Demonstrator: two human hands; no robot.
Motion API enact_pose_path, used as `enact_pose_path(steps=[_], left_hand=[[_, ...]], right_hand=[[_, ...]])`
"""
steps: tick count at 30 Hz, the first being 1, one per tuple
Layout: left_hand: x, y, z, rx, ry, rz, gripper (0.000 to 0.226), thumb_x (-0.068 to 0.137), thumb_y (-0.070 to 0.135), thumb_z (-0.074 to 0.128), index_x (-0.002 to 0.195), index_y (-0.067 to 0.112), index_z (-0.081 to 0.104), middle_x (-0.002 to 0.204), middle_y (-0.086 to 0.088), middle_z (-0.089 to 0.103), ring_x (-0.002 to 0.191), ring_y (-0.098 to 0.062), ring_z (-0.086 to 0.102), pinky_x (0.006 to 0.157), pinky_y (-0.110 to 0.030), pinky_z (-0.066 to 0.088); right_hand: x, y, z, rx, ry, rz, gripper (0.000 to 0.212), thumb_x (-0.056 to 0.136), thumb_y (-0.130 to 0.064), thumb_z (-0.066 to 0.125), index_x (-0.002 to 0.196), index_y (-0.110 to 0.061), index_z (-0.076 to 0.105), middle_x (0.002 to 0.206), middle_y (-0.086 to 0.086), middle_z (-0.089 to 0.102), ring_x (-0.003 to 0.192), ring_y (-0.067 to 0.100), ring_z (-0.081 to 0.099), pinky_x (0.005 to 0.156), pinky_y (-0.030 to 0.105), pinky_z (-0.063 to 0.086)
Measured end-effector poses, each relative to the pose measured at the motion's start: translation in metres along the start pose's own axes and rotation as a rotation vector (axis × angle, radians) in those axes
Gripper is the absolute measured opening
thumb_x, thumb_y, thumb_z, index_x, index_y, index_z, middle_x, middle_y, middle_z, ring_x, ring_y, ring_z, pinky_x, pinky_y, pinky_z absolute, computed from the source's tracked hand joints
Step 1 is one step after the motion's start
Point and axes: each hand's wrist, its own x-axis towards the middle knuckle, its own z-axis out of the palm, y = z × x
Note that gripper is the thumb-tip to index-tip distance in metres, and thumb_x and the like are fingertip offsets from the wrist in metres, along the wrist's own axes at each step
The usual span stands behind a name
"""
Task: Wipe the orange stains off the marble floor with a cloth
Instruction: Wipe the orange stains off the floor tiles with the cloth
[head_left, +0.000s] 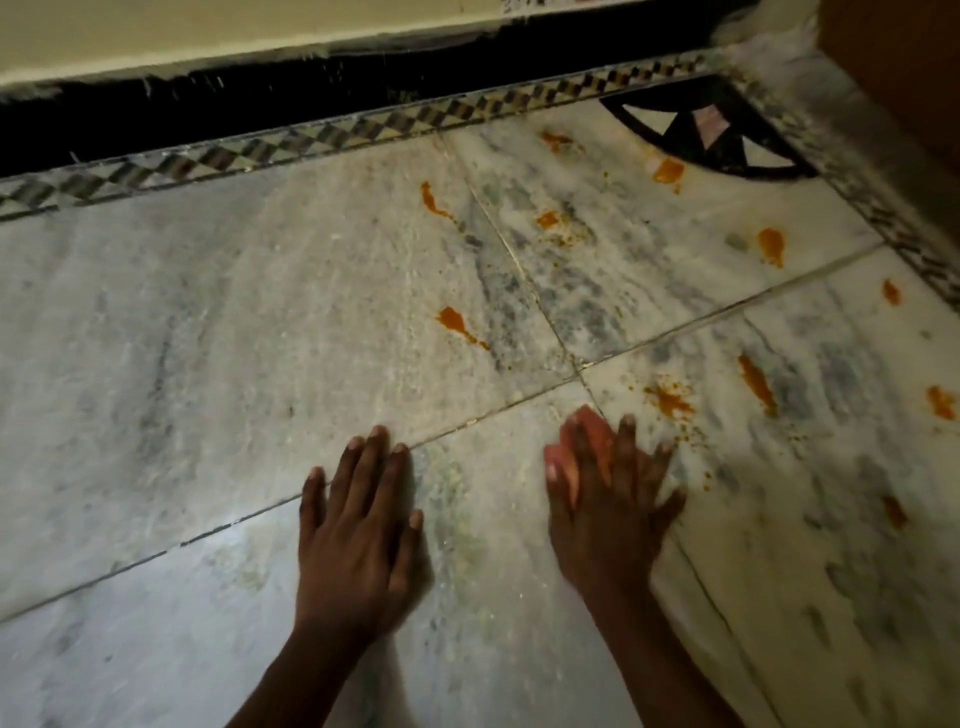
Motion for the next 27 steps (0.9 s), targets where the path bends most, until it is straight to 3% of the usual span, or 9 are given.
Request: enact_pose_path(steps=[2, 5, 7, 10, 14, 18, 21, 24, 27], left_hand=[[0.003, -0.005, -0.001, -0.038, 0.019, 0.032, 0.066, 0.100, 0.045, 0.042, 0.163, 0.022, 0.043, 0.177, -0.001, 0.026, 0.163, -0.023, 0.027, 0.127, -0.059, 0.026], [0.039, -0.022, 0.002, -0.129, 0.043, 0.093, 0.067, 0.101, 0.042, 0.046, 0.162, 0.013, 0.043, 0.175, -0.009, 0.029, 0.162, -0.029, 0.029, 0.127, -0.050, 0.030], [0.084, -0.043, -0.001, -0.157, 0.065, 0.043, 0.070, 0.101, 0.042, 0.046, 0.161, 0.005, 0.043, 0.173, -0.018, 0.031, 0.160, -0.036, 0.030, 0.127, -0.052, 0.032], [0.135, -0.065, 0.001, -0.036, -0.020, 0.024, 0.078, 0.101, 0.054, 0.039, 0.162, 0.006, 0.041, 0.172, -0.019, 0.031, 0.159, -0.039, 0.032, 0.122, -0.061, 0.037], [0.151, -0.075, -0.001, 0.086, 0.013, 0.041, 0.076, 0.103, 0.061, 0.035, 0.165, 0.018, 0.036, 0.176, -0.005, 0.026, 0.163, -0.025, 0.025, 0.128, -0.053, 0.026], [0.156, -0.077, 0.006, 0.081, 0.084, -0.089, 0.074, 0.101, 0.059, 0.041, 0.163, 0.019, 0.041, 0.175, -0.005, 0.031, 0.161, -0.025, 0.029, 0.127, -0.053, 0.025], [0.153, -0.075, 0.001, 0.090, 0.078, -0.100, 0.075, 0.100, 0.060, 0.040, 0.164, 0.019, 0.040, 0.176, -0.003, 0.029, 0.162, -0.024, 0.029, 0.128, -0.054, 0.025], [0.155, -0.074, 0.002, 0.074, 0.053, -0.116, 0.076, 0.100, 0.060, 0.038, 0.165, 0.020, 0.038, 0.177, -0.001, 0.025, 0.163, -0.023, 0.024, 0.129, -0.054, 0.023], [0.155, -0.077, 0.005, 0.078, 0.051, -0.110, 0.076, 0.101, 0.060, 0.038, 0.165, 0.021, 0.037, 0.177, -0.001, 0.025, 0.164, -0.022, 0.022, 0.130, -0.053, 0.021]], right_hand=[[0.039, -0.037, 0.005, 0.051, -0.006, -0.003, 0.065, 0.101, -0.069, 0.024, 0.163, -0.048, 0.027, 0.178, 0.003, 0.010, 0.162, 0.048, -0.001, 0.124, 0.074, 0.012], [0.023, -0.069, 0.006, -0.016, -0.037, -0.264, 0.064, 0.102, -0.069, 0.027, 0.163, -0.053, 0.019, 0.179, 0.000, 0.000, 0.163, 0.043, -0.002, 0.128, 0.066, 0.009], [-0.007, -0.064, -0.001, -0.008, -0.033, -0.405, 0.066, 0.101, -0.072, 0.028, 0.163, -0.056, 0.012, 0.179, -0.004, -0.001, 0.164, 0.036, 0.006, 0.127, 0.063, 0.017], [-0.025, -0.020, -0.001, -0.033, -0.008, -0.256, 0.069, 0.097, -0.075, 0.034, 0.162, -0.056, 0.020, 0.178, -0.004, 0.014, 0.161, 0.034, 0.026, 0.119, 0.065, 0.030], [0.052, -0.039, 0.009, -0.003, 0.055, 0.028, 0.069, 0.099, -0.074, 0.021, 0.163, -0.048, 0.026, 0.176, 0.008, 0.023, 0.159, 0.046, 0.022, 0.121, 0.072, 0.022], [0.095, -0.109, 0.020, 0.020, 0.061, -0.191, 0.064, 0.102, -0.072, 0.023, 0.162, -0.051, 0.029, 0.178, 0.005, 0.012, 0.162, 0.045, 0.010, 0.127, 0.066, 0.008], [0.045, -0.097, 0.008, -0.022, 0.012, -0.331, 0.062, 0.100, -0.073, 0.026, 0.161, -0.059, 0.020, 0.179, -0.003, 0.009, 0.163, 0.036, 0.014, 0.125, 0.064, 0.017], [0.050, -0.066, 0.003, -0.006, 0.013, -0.154, 0.065, 0.097, -0.075, 0.028, 0.160, -0.060, 0.022, 0.178, 0.001, 0.015, 0.162, 0.037, 0.018, 0.121, 0.065, 0.025], [0.120, -0.098, 0.016, 0.029, 0.034, -0.002, 0.067, 0.099, -0.076, 0.019, 0.162, -0.053, 0.024, 0.178, 0.008, 0.010, 0.162, 0.046, 0.006, 0.125, 0.068, 0.016]])
